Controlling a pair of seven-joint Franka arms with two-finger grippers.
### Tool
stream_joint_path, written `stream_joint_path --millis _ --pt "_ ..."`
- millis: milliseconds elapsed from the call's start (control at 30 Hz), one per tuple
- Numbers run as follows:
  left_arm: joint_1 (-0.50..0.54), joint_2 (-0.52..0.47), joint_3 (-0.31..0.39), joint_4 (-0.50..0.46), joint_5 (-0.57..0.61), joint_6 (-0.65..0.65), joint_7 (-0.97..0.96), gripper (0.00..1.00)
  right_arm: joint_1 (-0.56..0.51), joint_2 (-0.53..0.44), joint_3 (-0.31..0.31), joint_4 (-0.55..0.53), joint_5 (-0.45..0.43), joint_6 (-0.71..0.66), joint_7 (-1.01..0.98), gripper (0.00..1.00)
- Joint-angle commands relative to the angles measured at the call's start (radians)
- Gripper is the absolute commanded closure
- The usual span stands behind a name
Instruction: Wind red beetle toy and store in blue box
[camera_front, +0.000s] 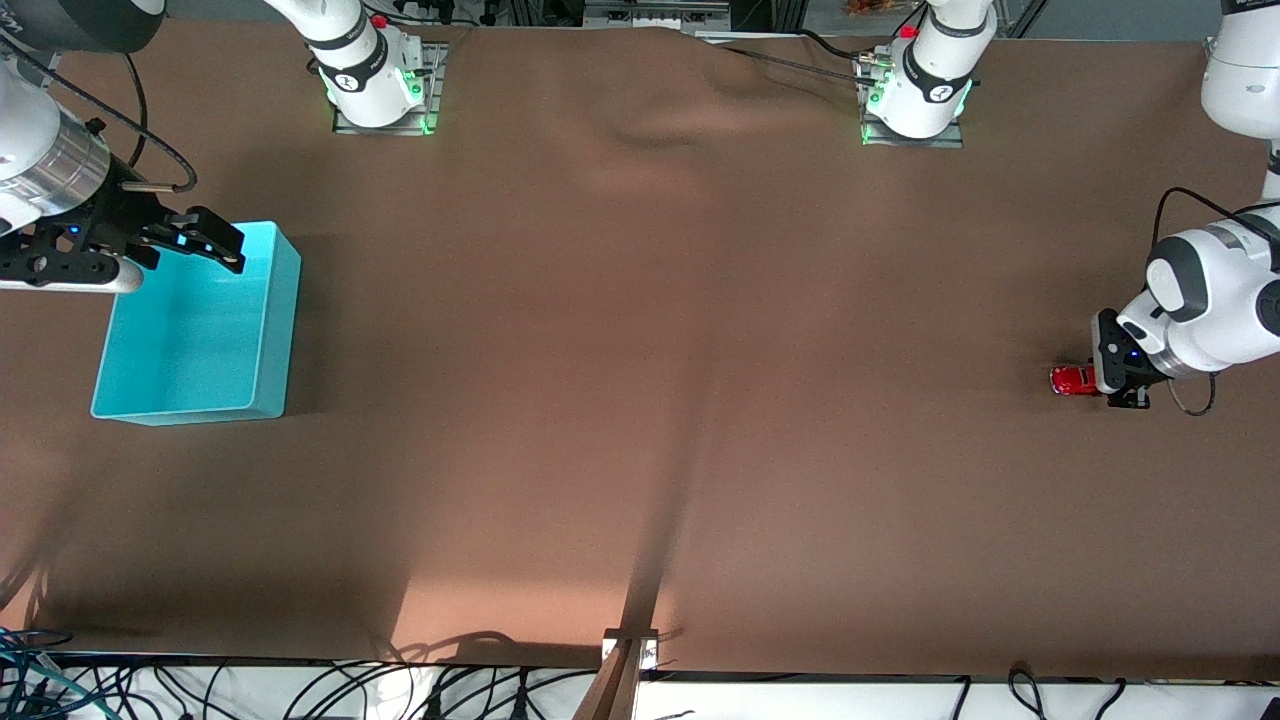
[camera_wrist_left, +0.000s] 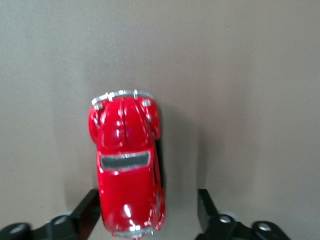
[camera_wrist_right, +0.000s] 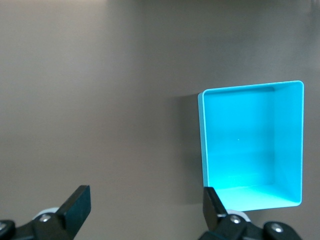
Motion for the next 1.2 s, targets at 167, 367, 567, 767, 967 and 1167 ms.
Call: stream_joint_path --millis 167,367,567,767,967,1167 --pt "0.004 0.008 -0.002 0.018 0.004 0.001 0.012 0.00 -0.004 0.007 0.001 0.023 0.018 -0.020 -0.004 0.00" --pt "0.003 0.008 -0.002 0.055 0.007 0.001 0.014 0.00 -0.006 0.007 0.001 0.023 0.018 -0.019 -0.004 0.00" --pt "-0.006 0.008 -0.017 0.076 0.002 0.003 0.012 0.00 -0.006 0.007 0.001 0.025 0.018 -0.019 -0.004 0.00" --pt "-0.008 0.008 -0.057 0.101 -0.013 0.003 0.012 0.00 -0.006 0.007 0.001 0.023 0.018 -0.019 -0.004 0.00" --pt "-0.019 0.008 -0.090 0.125 -0.013 0.003 0.009 0.00 -0.006 0.007 0.001 0.023 0.018 -0.019 -0.004 0.00" --pt "-0.025 0.007 -0.111 0.150 -0.016 0.003 0.000 0.00 -0.006 0.007 0.001 0.023 0.018 -0.019 -0.004 0.00"
